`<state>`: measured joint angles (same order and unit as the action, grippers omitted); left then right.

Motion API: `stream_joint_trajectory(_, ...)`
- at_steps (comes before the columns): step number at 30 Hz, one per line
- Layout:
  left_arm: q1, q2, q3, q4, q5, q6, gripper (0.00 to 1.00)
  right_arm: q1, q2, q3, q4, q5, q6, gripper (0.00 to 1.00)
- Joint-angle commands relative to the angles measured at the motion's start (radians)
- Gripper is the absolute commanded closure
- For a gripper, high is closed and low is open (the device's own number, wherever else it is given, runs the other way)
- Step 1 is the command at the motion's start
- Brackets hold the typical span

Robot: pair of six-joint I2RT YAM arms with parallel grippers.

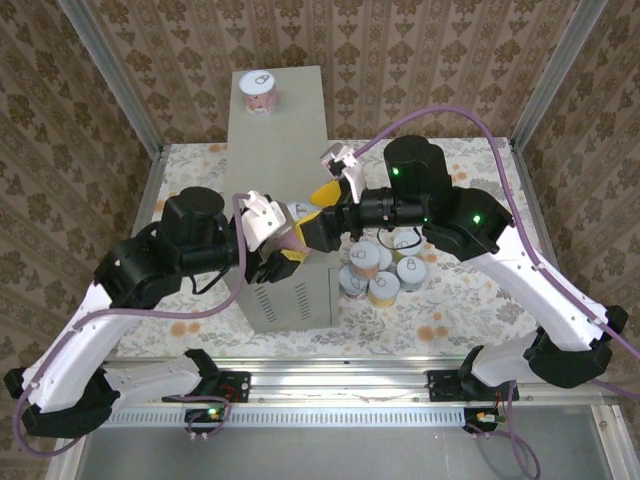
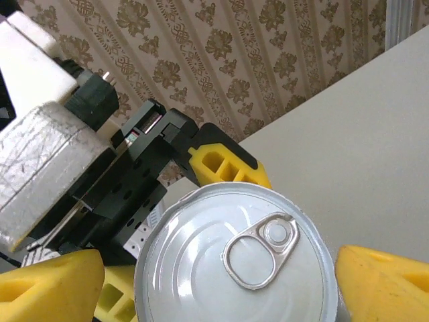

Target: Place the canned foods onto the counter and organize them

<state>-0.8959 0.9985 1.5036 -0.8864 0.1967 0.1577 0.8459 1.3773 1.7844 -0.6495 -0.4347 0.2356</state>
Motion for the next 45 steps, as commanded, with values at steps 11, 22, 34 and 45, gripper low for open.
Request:
stream_joint_trajectory(11, 0.039, -0.053, -0.023, 0.153, 0.062, -0.043, 0.48, 0.045, 0.021, -0.036, 0.059, 0.066, 0.011, 0.05)
stream_joint_trajectory(22, 0.057, -0.065, -0.037, 0.169, 0.081, -0.045, 0.47, 0.064, 0.072, -0.019, 0.094, 0.073, 0.027, 0.19)
stream_joint_trajectory(34, 0.094, -0.106, -0.061, 0.172, 0.036, -0.049, 0.0, 0.006, 0.149, 0.125, 0.057, 0.157, 0.01, 0.29)
stream_joint_trajectory(45, 0.134, -0.144, -0.042, 0.121, -0.013, -0.021, 0.0, -0.104, 0.425, 0.54, -0.178, 0.293, -0.103, 0.29)
